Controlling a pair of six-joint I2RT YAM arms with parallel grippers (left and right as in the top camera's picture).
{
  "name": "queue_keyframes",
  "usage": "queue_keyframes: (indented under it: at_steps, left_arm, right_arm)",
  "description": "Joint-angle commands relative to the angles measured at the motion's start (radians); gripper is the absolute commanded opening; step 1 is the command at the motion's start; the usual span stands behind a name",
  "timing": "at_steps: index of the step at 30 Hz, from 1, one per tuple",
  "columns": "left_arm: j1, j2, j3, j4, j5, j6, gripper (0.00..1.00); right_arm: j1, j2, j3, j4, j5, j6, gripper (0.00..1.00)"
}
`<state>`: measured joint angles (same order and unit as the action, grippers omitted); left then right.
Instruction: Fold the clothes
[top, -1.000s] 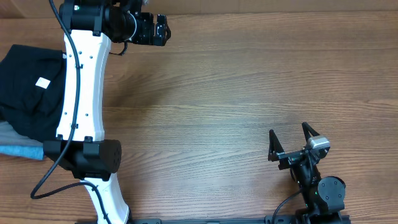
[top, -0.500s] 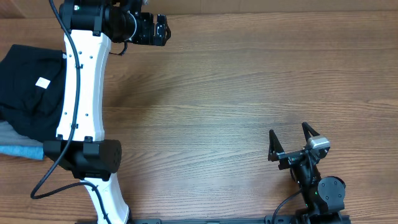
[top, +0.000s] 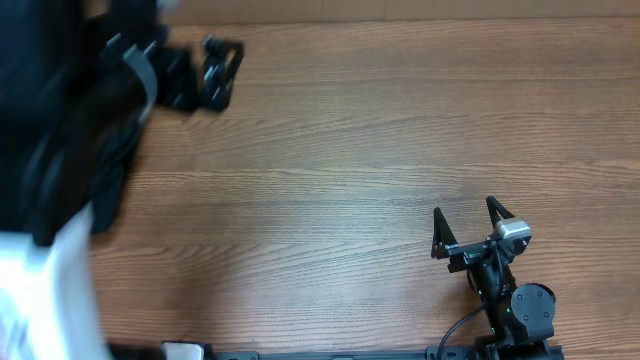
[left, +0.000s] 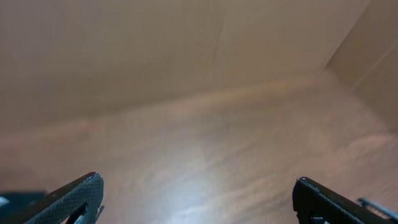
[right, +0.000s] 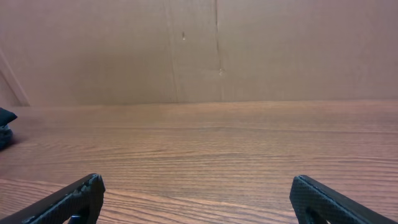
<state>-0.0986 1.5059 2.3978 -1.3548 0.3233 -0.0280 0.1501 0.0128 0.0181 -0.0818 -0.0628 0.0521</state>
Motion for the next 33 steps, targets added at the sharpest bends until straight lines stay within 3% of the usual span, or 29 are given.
queue_keyframes:
  at_steps: [1, 7, 10, 13, 17, 22, 23, 28, 33]
  left_arm:
    - [-0.006, -0.183, 0.008, -0.039, -0.020, -0.017, 1.00]
    - [-0.006, -0.478, -0.003, -0.335, -0.011, -0.020, 1.00]
    - [-0.006, -0.570, -0.058, -0.335, -0.016, -0.021, 1.00]
    - [-0.006, -0.687, -0.196, -0.335, -0.016, -0.021, 1.00]
    - [-0.003, -0.833, -0.552, -0.312, -0.017, -0.021, 1.00]
    - [0.035, -0.959, -1.035, 0.023, -0.035, -0.017, 1.00]
    - [0.042, -0.989, -1.185, 0.180, -0.035, -0.017, 1.00]
    - [0.067, -1.014, -1.607, 0.681, 0.000, -0.039, 1.00]
    - [0.086, -1.019, -1.902, 1.132, -0.020, -0.039, 1.00]
  right_arm:
    - [-0.008, -0.009, -0.010, 0.003, 0.010, 0.001, 1.00]
    - [-0.008, -0.009, -0.010, 0.003, 0.010, 0.001, 1.00]
    - [-0.008, -0.009, -0.010, 0.003, 0.010, 0.001, 1.00]
    - [-0.008, -0.009, -0.010, 0.003, 0.010, 0.001, 1.00]
    - [-0.008, -0.009, -0.010, 0.003, 0.010, 0.001, 1.00]
    - [-0.008, -0.009, -0.010, 0.003, 0.010, 0.001, 1.00]
    - [-0.008, -0.009, -0.010, 0.003, 0.010, 0.001, 1.00]
    - [-0.008, -0.009, -0.010, 0.003, 0.010, 0.001, 1.00]
    - [-0.008, -0.009, -0.010, 0.003, 0.010, 0.001, 1.00]
